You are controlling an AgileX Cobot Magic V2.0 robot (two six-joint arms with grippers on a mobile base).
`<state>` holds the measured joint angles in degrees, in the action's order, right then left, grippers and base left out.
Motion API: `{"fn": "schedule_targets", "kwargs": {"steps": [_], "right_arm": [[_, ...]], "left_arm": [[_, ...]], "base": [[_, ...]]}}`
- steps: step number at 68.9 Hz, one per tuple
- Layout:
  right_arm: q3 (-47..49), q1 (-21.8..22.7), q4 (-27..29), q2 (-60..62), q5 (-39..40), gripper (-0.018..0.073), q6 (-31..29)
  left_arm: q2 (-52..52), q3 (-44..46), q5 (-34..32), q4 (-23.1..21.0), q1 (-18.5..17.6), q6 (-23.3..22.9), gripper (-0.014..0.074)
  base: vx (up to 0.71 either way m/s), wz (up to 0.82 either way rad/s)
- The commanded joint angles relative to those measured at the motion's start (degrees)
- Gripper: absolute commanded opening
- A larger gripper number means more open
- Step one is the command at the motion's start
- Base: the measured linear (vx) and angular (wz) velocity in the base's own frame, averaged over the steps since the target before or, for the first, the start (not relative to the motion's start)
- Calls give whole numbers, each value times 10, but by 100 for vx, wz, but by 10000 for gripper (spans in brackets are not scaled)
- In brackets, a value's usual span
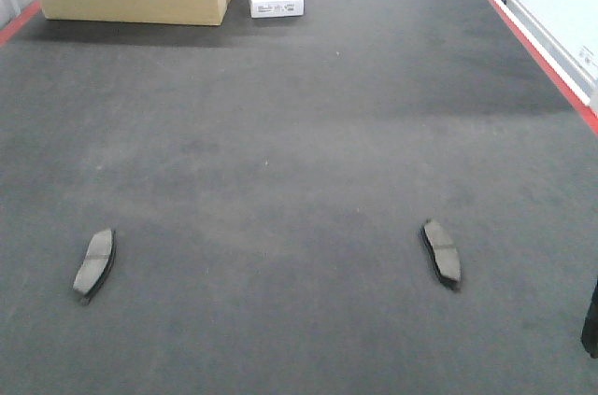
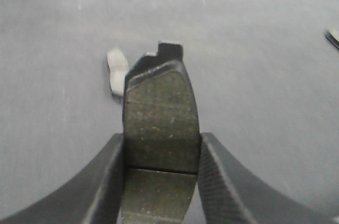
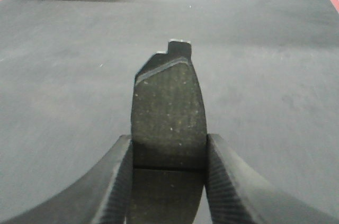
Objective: Move and align brake pads A on conveyor
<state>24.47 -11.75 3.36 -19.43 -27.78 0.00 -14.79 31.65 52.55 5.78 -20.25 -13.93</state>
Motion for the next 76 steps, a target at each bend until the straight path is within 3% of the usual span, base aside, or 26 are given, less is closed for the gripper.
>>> {"fn": "schedule_targets", "kwargs": {"steps": [1,76], "right_arm": [[18,2,-3,-3,56,-4,0],[18,2,-3,-3,58,-4,0]], "left_arm": [[-8,16,-52,1,-2,-6,-6],[-8,16,-52,1,-2,-6,-6]], "base": [[26,1],[5,0]]}}
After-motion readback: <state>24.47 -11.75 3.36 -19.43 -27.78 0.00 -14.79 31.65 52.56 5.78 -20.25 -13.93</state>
